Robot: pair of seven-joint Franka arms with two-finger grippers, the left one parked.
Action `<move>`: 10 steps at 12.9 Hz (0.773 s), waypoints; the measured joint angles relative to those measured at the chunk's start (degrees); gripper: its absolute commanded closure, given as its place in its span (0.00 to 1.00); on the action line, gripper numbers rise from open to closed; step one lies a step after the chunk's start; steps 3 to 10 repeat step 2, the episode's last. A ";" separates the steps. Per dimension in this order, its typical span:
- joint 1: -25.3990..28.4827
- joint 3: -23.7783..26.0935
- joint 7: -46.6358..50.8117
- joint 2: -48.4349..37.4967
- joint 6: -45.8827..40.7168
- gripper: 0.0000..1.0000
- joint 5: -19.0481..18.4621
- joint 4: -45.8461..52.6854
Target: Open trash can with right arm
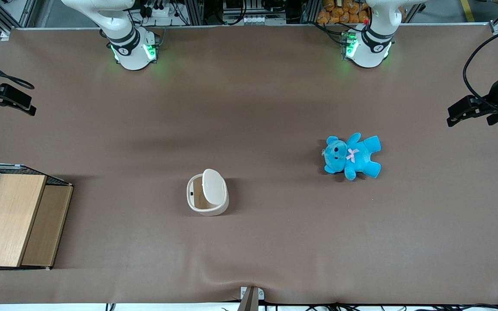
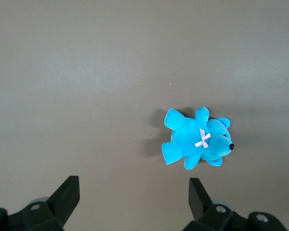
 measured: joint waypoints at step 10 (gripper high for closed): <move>0.00 0.00 0.00 0.02 -0.01 0.00 0.00 0.00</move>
